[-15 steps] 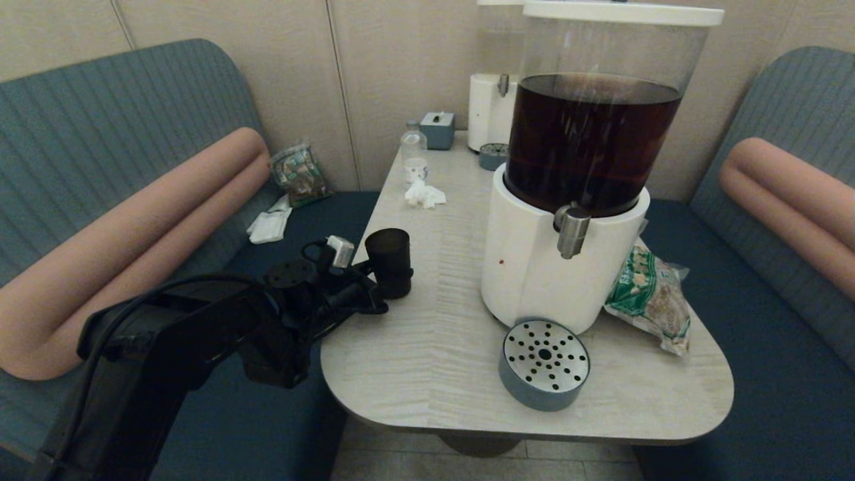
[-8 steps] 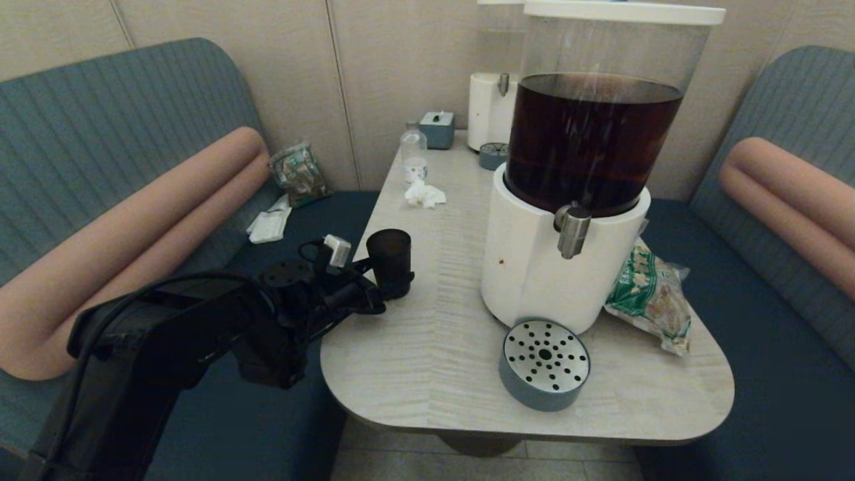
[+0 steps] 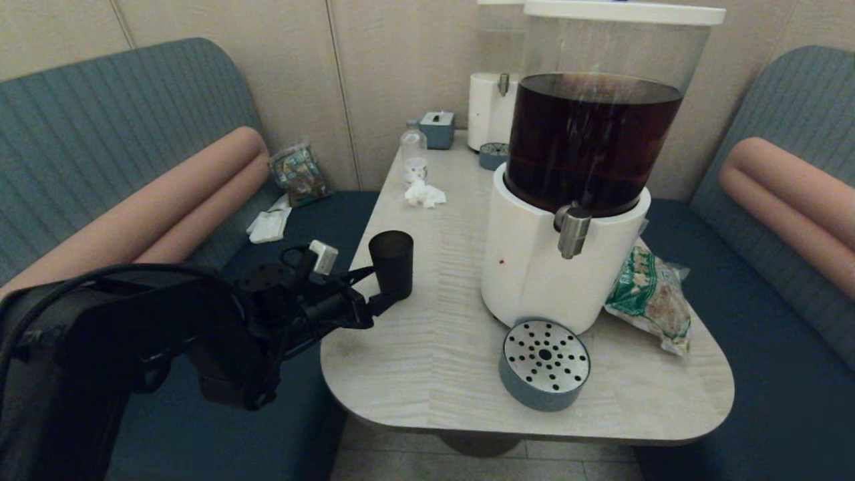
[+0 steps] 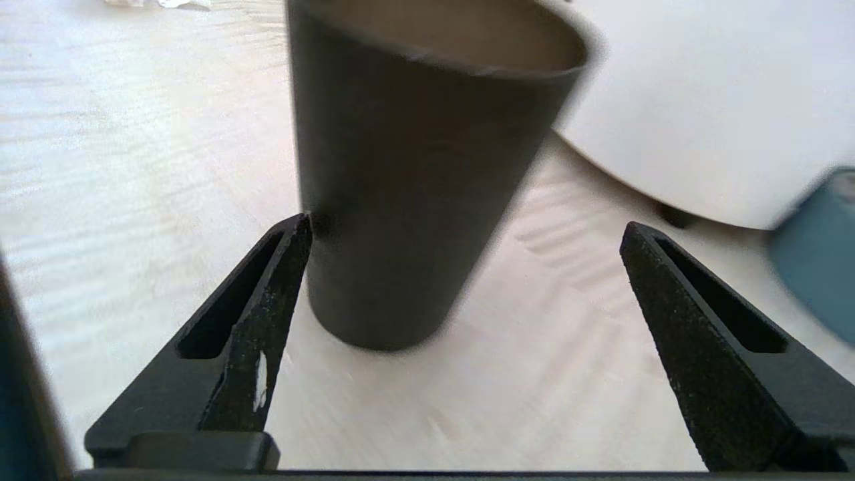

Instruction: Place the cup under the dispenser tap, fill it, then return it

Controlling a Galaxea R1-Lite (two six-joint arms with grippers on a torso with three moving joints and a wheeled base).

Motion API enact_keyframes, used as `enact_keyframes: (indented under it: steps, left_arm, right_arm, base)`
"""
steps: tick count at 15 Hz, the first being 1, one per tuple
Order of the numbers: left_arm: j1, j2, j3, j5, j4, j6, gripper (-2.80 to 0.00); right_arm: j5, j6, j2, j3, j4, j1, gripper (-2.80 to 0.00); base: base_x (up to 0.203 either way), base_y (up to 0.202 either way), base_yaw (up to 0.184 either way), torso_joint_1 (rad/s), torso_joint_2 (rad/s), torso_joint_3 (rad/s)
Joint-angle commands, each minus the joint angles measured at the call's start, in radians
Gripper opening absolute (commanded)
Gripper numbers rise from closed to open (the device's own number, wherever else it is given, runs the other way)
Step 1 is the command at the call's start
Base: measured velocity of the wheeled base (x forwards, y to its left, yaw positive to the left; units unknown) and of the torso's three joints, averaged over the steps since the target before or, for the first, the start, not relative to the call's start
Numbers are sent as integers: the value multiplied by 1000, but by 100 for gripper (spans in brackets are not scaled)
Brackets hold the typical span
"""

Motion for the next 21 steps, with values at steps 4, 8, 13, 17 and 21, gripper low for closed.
enact_keyframes:
  steps: [4,8,13,17,21]
  left_arm:
    - [0,-142,139,0,-8,3,0]
    - [14,-279,293,0,-9,3,0]
    - [16,-665,512,11,-8,0,-280]
    - [30,-1013,676,117,-1,-23,-280]
    - [103,-1274,807,182,4,-97,-280]
  right_arm:
    - [0,0,1,0,0,0,-280]
    - [0,1,1,0,0,0,-280]
    - [0,-1,1,0,0,0,-280]
    - [0,-1,1,0,0,0,-280]
    - [0,-1,1,0,0,0,-280]
  base:
    - [0,0,0,0,0,0]
    - [0,0,0,0,0,0]
    - [0,0,0,0,0,0]
    - [0,0,0,0,0,0]
    - [0,0,0,0,0,0]
